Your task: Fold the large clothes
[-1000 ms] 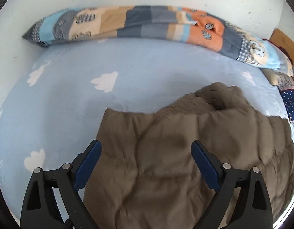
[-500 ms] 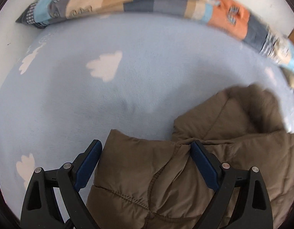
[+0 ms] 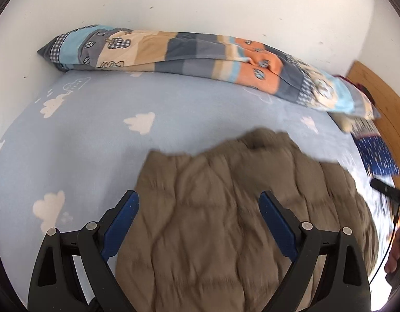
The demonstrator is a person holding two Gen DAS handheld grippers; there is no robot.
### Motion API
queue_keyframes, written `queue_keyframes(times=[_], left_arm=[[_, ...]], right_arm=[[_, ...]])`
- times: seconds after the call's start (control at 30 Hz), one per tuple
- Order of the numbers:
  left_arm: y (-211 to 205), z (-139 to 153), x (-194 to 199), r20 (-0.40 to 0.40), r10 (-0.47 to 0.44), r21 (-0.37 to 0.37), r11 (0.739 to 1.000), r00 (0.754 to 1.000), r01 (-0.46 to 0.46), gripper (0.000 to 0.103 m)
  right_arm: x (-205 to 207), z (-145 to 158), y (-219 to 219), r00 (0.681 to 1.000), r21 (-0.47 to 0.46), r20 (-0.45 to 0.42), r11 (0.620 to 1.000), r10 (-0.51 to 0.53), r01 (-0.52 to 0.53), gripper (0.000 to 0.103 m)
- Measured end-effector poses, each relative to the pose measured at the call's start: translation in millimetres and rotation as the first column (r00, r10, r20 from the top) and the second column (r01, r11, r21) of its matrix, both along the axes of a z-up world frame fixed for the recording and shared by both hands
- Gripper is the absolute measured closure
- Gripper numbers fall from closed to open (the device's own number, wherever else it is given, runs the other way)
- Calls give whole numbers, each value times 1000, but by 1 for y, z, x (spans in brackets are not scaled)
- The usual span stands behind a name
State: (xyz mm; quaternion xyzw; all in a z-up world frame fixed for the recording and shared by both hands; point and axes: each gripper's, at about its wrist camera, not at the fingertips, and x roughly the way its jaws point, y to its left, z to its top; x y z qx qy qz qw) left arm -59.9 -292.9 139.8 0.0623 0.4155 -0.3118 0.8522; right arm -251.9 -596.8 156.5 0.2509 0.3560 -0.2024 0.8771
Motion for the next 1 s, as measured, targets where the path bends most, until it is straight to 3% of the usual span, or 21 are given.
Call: queue_keyframes(times=[0.17,0.43,0.53,0.7,0.83,0.9,1.0], left_arm=[[33,2,-59,50,-20,-29,999,999,21,9],[74,-19,-136,71,-5,-58,998,997,9,9],[82,-39,-147,40,-8,-47,999,999,10,9],[79,-73,-145,36,-12,68,998,999,10,9],[78,-77,-144,35,-19,73,997,999,16,9],[84,-68,-148,49,-15,34,999,999,13,9],[94,-60,-151,58,-4,0,1000,998,4,9]], right_arm=[[-20,8,55,997,-42,32,997,71,-70,45],[-76,-4,126,997,-95,36,993,71,-68,38],[-98,-18,142,999,-91,21,995,43,-41,37],[-120,-55,159,997,-72,-71,997,36,-41,37],[-122,-75,151,987,-75,-156,997,23,-35,38],[-128,-77,147,989,-58,-148,998,10,-19,37],[-148,-63,142,997,-53,-63,998,-39,35,37]])
